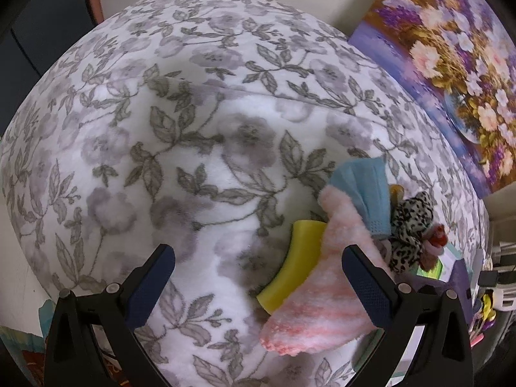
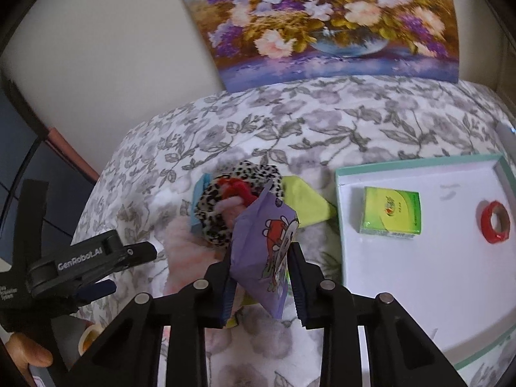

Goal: Organize soft objects
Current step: 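Grasp the purple snack packet with the right tool and lift it, then hold the packet with the right tool while the left tool grasps the pink fuzzy towel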

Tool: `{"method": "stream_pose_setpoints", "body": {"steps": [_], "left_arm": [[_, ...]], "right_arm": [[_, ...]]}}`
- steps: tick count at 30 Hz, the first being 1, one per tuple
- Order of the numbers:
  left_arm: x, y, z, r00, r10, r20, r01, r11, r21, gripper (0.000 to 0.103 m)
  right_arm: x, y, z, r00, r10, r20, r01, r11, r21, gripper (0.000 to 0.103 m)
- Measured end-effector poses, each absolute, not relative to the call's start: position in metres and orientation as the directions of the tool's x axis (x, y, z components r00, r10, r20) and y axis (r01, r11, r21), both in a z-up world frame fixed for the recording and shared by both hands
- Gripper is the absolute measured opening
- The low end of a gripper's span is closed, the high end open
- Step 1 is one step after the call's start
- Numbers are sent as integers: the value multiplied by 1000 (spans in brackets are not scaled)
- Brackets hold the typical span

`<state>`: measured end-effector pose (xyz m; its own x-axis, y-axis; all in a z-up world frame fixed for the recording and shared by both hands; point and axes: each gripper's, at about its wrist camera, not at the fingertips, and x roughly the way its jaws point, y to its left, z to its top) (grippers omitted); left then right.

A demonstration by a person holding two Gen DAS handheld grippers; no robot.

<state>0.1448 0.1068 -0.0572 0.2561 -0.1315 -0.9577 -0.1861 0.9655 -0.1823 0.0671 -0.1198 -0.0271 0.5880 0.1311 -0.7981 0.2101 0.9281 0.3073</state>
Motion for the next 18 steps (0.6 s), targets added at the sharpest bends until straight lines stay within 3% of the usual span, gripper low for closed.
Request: {"method": "stream_pose_setpoints", "body": {"steps": [12, 18], "left_arm": [[138, 73, -56, 241, -172, -955, -81, 977, -197, 100], [137, 55, -70, 194, -167, -967, -28, 984, -176, 62]], "right_arm": [[64, -128, -26, 573, 141, -807, 228, 919, 322, 31], [64, -131, -31, 549, 140, -824, 242, 917, 317, 31]]}}
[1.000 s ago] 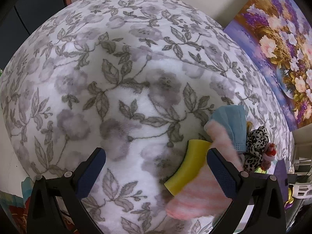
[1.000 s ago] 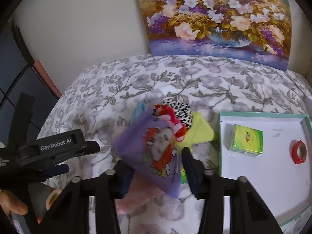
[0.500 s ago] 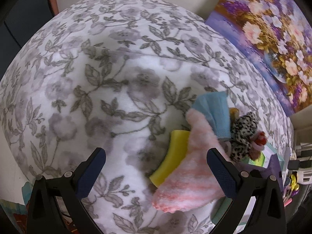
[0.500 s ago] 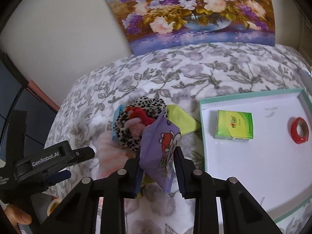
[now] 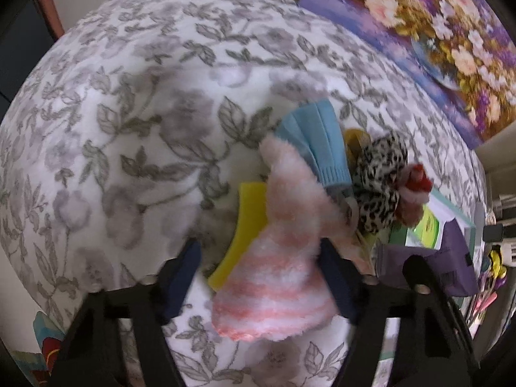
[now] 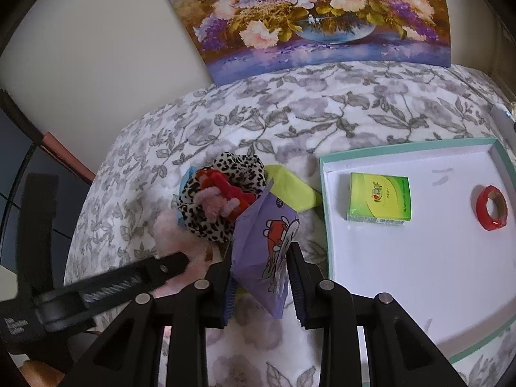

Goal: Organize soft objects
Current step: 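Hold the packet with the right tool while the left tool grasps the pink fuzzy towel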

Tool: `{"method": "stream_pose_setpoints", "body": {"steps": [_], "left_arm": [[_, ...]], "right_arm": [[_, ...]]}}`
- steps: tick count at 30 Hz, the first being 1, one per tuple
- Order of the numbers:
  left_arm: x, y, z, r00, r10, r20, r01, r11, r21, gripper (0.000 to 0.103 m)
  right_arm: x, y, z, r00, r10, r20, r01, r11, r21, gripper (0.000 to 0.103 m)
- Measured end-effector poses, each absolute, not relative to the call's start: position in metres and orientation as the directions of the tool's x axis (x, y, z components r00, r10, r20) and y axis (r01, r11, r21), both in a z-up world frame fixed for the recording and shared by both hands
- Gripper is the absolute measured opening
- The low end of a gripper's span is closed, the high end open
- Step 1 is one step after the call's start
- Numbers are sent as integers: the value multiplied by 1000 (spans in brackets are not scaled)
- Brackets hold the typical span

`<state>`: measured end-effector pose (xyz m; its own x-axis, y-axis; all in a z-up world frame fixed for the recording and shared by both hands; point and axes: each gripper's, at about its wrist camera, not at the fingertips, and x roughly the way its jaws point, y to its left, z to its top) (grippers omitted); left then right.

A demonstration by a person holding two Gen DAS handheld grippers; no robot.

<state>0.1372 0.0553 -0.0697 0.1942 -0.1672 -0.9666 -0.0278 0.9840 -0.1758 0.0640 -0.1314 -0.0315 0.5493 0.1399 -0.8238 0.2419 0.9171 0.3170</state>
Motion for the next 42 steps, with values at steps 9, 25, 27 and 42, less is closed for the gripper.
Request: {"method": "stream_pose_setpoints", "body": {"steps": [9, 25, 27, 42], "left_arm": [[134, 48, -73, 185, -222, -957, 11, 975, -224, 15], [125, 63, -16, 355, -312, -881, 32, 946, -322, 12], [122, 66, -5, 385, -324, -864, 41, 941, -335, 12], [118, 69, 9, 444, -304, -843, 32, 946, -324, 12]], "right_arm": [[64, -139, -38, 531, 160, -832, 261, 903, 340, 31], [55, -148, -14, 583, 157, -797, 266, 890, 370, 31], [53, -149, -11, 590, 154, -792, 268, 889, 372, 31], [44, -162, 0, 615, 153, -773, 287, 870, 400, 31]]}}
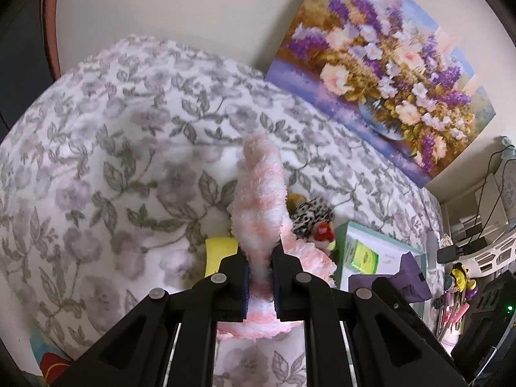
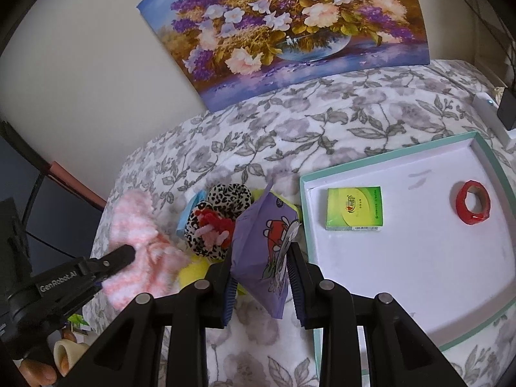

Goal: Organize soft objects
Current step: 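Hold the packet with the right tool while the left tool grasps the pink fuzzy towel, then lower the towel into the tray with the left tool while the right tool places the packet there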

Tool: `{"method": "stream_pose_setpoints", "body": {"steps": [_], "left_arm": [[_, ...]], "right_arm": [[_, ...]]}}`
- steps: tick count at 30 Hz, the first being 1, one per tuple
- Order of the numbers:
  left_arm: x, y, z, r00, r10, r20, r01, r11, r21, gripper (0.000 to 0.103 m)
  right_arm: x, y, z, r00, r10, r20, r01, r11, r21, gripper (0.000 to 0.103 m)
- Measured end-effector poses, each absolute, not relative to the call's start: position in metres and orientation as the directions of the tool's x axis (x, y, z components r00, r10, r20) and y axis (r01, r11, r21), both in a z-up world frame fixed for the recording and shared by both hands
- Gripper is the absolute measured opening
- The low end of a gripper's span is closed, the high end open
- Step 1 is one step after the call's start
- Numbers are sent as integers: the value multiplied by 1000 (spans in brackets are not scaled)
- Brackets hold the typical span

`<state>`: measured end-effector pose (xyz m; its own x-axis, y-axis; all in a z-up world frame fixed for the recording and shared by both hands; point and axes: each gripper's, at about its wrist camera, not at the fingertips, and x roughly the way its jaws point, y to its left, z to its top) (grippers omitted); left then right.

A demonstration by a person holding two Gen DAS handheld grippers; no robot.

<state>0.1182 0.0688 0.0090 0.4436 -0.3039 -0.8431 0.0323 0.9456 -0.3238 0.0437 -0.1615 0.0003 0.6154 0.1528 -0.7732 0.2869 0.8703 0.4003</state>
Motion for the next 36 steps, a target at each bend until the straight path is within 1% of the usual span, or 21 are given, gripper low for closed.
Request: {"method": "stream_pose_setpoints", "body": {"steps": [6, 10, 15, 19, 25, 28, 30, 36], "left_arm": [[105, 51, 37, 506, -317, -802, 107, 946, -307, 12], [95, 27, 44, 521, -329, -787, 170, 944, -282, 12], [81, -15, 32, 479, -350, -805, 257, 933, -252, 12], [70, -53, 17, 437, -344, -831, 327, 922, -210, 12], [49, -103, 1, 377, -369, -849, 434, 881, -191, 12], [42, -123, -8, 331, -401, -854, 482, 850, -213, 12], [38, -134, -14, 305, -413, -858, 501, 836, -224, 12], [29, -162, -28, 301, -408, -862, 542, 817, -197, 13]], "right_arm": [[34, -175, 14, 644, 124, -755, 308, 861, 404, 31], [26, -193, 16, 649, 95, -755, 349, 845, 406, 31], [12, -224, 11, 637, 46, -770, 419, 817, 396, 31], [-5, -257, 0, 607, 3, -795, 499, 777, 383, 31], [-35, -304, -10, 570, -58, -820, 601, 709, 368, 31], [-49, -322, -12, 555, -87, -827, 637, 684, 356, 31], [-59, -332, -16, 538, -114, -835, 663, 670, 335, 31], [-80, -357, -26, 500, -154, -852, 716, 627, 307, 31]]}}
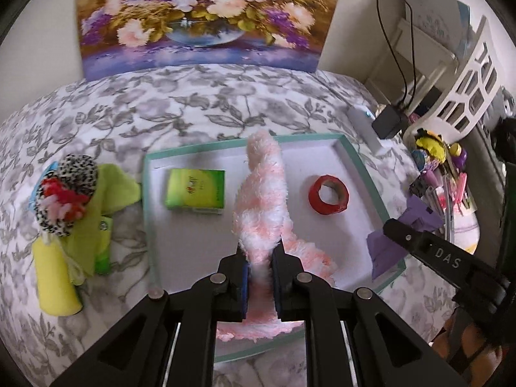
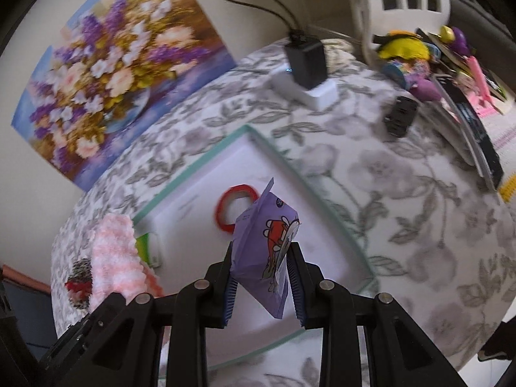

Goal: Organize soft objects
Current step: 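Lower the towel into the tray with the left tool while the right tool places the packet there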

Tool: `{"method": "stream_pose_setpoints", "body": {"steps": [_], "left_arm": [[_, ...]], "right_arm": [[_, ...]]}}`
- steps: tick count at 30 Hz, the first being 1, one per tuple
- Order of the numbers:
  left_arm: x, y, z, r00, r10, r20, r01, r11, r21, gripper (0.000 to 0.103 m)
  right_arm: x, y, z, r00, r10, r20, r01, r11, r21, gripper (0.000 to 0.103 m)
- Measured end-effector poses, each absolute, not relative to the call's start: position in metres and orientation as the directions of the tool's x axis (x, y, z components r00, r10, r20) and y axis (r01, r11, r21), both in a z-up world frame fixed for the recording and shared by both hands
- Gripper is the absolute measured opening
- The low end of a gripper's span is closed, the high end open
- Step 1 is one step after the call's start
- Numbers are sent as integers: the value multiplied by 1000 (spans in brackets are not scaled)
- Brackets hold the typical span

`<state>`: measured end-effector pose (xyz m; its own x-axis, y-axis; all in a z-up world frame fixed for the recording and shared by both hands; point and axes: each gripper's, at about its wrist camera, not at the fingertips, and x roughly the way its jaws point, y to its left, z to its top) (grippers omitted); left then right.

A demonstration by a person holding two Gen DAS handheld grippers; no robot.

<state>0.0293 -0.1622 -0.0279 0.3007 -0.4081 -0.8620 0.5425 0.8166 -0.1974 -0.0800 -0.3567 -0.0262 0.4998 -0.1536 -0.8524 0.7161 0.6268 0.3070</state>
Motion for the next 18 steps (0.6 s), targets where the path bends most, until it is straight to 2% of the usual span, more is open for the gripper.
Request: {"method": "stream_pose_setpoints", "body": {"steps": [6, 9, 11, 13, 15, 16, 17, 18], "left_arm": [[30, -173, -41, 300, -391, -870, 556, 813, -174, 14], [34, -173, -42, 299, -381, -875, 545, 821, -171, 31], [37, -171, -40, 307, -379, -873, 532, 829, -172, 51], [40, -166, -37, 321, -375, -870, 514, 840, -173, 56], [44, -162, -36, 325, -376, -868, 500, 847, -180, 57], [45, -161, -35, 328, -373, -868, 493, 852, -180, 59], [47, -159, -35, 331, -369, -868, 485, 856, -178, 67], [49, -157, -35, 333, -365, -869, 477, 861, -178, 71]], "right_arm": [[-77, -360, -37, 475, -144, -868, 720, 630, 290, 31], [-70, -353, -37, 472, -147, -870, 708, 651, 274, 34], [-67, -349, -34, 471, -155, -868, 698, 668, 260, 34], [-65, -345, -31, 473, -161, -866, 690, 679, 251, 35], [-63, -344, -30, 471, -162, -867, 686, 685, 244, 37], [-62, -343, -30, 467, -164, -869, 686, 688, 238, 44], [-61, -342, -30, 459, -169, -872, 686, 691, 227, 57], [-60, -342, -31, 453, -172, -875, 686, 694, 219, 63]]}}
